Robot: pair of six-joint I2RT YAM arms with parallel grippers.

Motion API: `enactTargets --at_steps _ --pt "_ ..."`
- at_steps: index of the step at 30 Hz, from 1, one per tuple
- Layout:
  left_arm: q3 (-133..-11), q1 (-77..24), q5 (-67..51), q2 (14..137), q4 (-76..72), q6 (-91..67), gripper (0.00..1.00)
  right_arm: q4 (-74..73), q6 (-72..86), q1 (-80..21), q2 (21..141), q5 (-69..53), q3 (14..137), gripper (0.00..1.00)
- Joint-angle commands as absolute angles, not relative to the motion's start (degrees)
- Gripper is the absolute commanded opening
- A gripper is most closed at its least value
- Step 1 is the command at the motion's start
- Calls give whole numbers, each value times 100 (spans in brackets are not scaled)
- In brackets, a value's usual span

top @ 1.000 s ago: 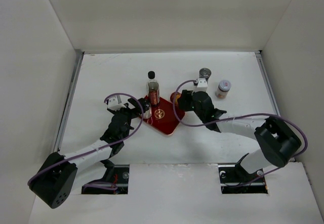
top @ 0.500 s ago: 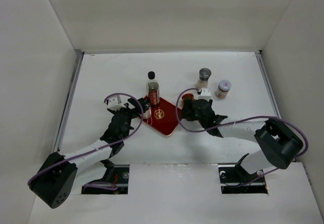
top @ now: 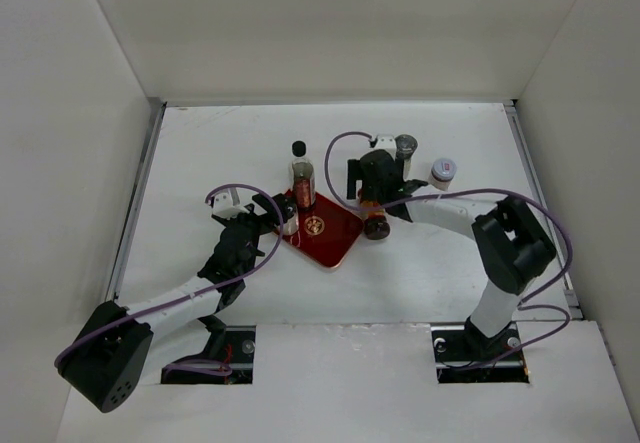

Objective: Organize the condiment bottles

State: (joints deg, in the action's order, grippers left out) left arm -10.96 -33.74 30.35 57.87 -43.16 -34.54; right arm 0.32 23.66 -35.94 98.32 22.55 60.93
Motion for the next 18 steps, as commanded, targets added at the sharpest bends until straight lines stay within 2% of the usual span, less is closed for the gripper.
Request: enactTargets --at_steps 1,8,12,15,18 --pt "-1090 -3309 2962 5634 -4597 -3507 88 -562 2153 -3564 10133 2092 6415 100" --pt "-1099 -3283 2953 5669 -4597 -3516 88 -958 2074 -3485 10555 1793 6820 99" --pt "-1081 -3256 2953 5608 -4579 -3516 88 -932 2074 -3362 10634 1767 6881 85" --pt "-1072 -3256 2953 5607 -4579 -3516 88 -888 2083 -3309 10748 1758 6995 82" --pt "-1072 -3239 2953 5616 -4579 -3516 88 -905 2066 -3265 10863 1705 7136 69"
